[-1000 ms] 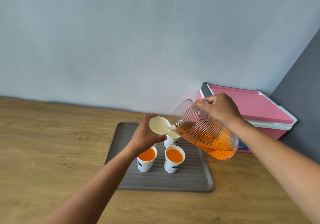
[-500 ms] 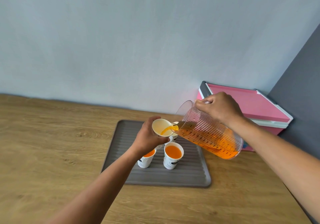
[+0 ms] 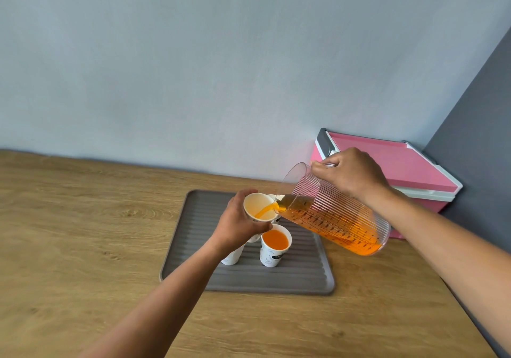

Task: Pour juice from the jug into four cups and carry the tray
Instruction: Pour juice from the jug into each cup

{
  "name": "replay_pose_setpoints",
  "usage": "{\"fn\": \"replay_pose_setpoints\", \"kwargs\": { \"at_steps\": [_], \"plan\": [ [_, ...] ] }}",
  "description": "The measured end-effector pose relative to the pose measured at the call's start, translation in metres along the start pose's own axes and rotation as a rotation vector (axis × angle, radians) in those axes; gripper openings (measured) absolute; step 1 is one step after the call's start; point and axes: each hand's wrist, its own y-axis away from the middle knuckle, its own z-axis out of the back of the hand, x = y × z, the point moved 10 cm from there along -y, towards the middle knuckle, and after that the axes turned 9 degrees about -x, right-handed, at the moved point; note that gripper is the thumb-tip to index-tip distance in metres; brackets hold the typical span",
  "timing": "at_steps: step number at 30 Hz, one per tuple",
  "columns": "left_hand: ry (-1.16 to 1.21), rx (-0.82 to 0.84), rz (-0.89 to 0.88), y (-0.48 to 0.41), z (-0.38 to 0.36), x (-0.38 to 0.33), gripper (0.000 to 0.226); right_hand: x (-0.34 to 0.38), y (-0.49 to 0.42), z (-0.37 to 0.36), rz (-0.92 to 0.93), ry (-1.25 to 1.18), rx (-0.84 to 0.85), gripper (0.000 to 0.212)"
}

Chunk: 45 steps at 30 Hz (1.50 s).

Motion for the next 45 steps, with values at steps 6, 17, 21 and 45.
{"fn": "replay_pose_setpoints", "kwargs": {
  "at_steps": [6, 17, 21, 45],
  "plan": [
    [-0.002, 0.013, 0.018, 0.005, -0.001, 0.002, 0.079, 0.002, 0.005, 0.000, -0.007, 0.010, 0.022, 0.041],
    [0.023, 0.024, 0.028, 0.013, -0.002, 0.001, 0.077, 0.004, 0.008, -0.001, -0.007, 0.024, 0.051, 0.042],
    [0.025, 0.038, 0.038, 0.014, -0.004, 0.003, 0.078, 0.007, 0.009, -0.001, 0.002, 0.024, 0.051, 0.041],
    [-0.002, 0.040, 0.090, 0.013, -0.010, 0.011, 0.083, 0.002, 0.004, -0.009, -0.008, 0.057, 0.068, 0.044]
  ]
}}
